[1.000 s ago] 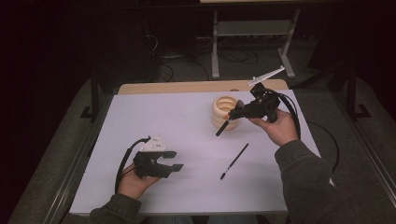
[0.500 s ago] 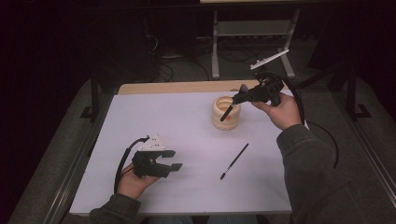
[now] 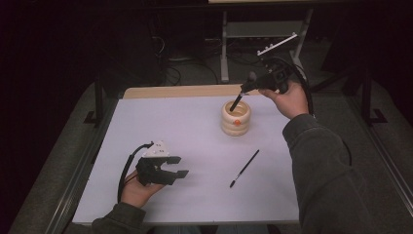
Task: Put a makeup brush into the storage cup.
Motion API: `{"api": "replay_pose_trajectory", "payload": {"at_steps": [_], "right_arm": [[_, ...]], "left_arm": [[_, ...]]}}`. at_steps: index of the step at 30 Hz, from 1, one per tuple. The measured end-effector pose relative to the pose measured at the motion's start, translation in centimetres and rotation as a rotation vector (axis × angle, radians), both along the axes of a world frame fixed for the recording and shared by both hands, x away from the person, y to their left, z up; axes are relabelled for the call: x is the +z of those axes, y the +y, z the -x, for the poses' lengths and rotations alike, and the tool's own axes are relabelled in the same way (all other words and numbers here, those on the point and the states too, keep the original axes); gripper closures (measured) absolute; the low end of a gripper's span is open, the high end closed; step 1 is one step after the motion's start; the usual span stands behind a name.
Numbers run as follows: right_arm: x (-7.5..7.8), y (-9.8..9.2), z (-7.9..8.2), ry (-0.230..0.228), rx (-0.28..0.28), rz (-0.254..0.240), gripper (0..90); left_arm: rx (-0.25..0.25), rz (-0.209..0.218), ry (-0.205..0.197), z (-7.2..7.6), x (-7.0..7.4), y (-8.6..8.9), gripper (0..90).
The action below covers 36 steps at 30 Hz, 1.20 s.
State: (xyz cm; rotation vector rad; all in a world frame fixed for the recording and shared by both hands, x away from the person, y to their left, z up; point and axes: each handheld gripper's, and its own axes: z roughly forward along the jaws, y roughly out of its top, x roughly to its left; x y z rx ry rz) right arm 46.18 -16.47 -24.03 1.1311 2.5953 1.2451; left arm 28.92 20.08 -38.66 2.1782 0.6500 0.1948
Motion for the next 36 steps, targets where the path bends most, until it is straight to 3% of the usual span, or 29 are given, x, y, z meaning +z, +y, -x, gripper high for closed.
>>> {"api": "replay_pose_trajectory", "payload": {"at_steps": [13,29,36], "right_arm": [[-1.9,0.1,-2.7,0.032,-0.093,0.041,76.4],[-4.2,0.3,-3.2,0.059,-0.133,0.075,76.0],[-5.6,-0.1,-3.0,0.077,-0.144,0.062,75.8]], "left_arm": [[0.005,-0.003,0.003,-0.1,0.0,0.3,42.0],[0.007,-0.01,0.008,-0.1,-0.1,0.1,40.3],[0.008,-0.015,0.006,-0.1,-0.2,0.0,39.6]]}}
